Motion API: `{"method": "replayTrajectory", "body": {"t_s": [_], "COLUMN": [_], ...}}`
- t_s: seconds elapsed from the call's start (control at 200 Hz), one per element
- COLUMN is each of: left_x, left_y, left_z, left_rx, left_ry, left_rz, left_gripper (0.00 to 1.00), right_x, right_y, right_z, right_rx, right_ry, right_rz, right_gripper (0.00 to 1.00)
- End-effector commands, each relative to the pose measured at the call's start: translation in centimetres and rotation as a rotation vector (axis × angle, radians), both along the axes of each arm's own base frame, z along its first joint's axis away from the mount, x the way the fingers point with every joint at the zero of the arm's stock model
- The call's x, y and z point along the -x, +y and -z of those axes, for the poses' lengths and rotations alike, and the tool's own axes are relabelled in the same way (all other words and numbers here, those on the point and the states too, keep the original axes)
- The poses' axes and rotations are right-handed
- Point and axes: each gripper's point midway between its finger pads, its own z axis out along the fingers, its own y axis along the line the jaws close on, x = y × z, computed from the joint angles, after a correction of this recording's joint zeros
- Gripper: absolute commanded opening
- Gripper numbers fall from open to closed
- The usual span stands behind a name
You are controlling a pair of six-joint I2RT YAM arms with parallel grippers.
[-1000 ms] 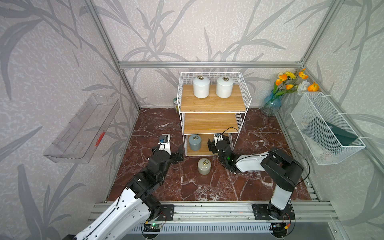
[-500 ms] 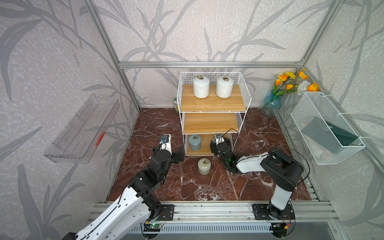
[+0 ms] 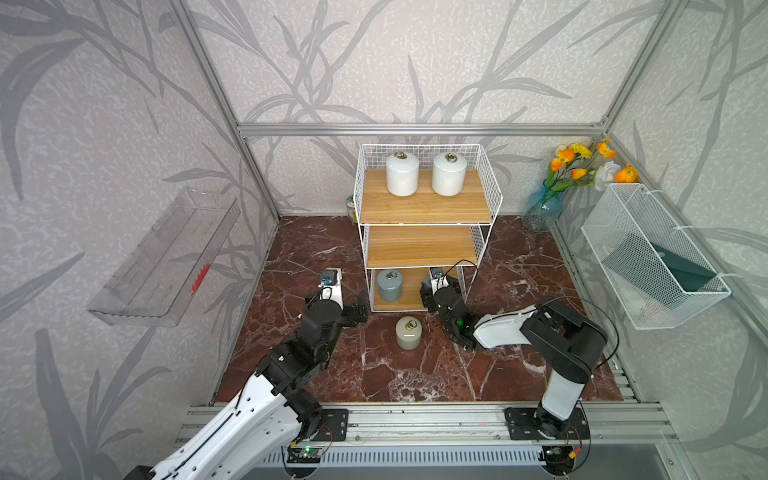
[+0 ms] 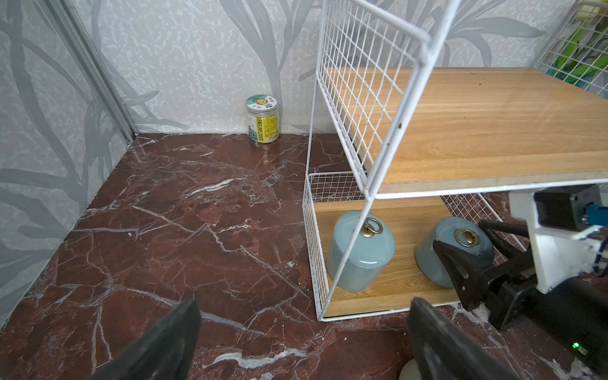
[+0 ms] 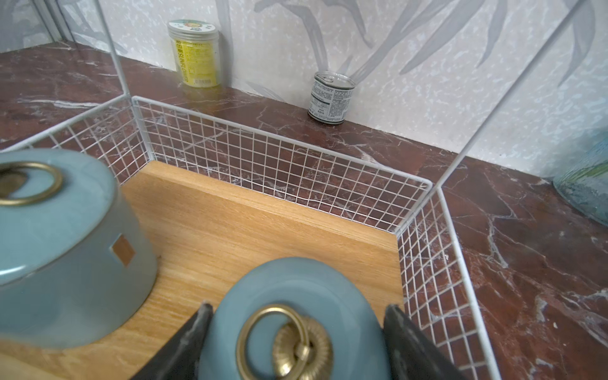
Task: Remove the tea canisters from the shelf
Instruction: Pick up the tea canister from the shelf.
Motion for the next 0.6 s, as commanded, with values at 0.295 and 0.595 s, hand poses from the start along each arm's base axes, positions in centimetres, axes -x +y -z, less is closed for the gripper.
{"method": "replayTrajectory", "body": {"t_s": [0.295, 0.595], "left_x": [-0.2, -0.5], "left_y": [-0.3, -0.8], "left_z": [-0.1, 0.0], "left_rx": [-0.001, 0.020], "left_ry": [0.001, 0.002], "left_rz": [0.003, 0.013], "left_gripper": [0.99, 0.99], "right_x": [6.3, 12.4], "right_y": [-1.5, -1.9], "right_z": [-8.3, -5.3], "right_rx": [-0.108, -0.133], "right_ry": [-0.063, 0.036], "right_rz": [-0.113, -0.220], "right_gripper": [0.69, 0.69]}}
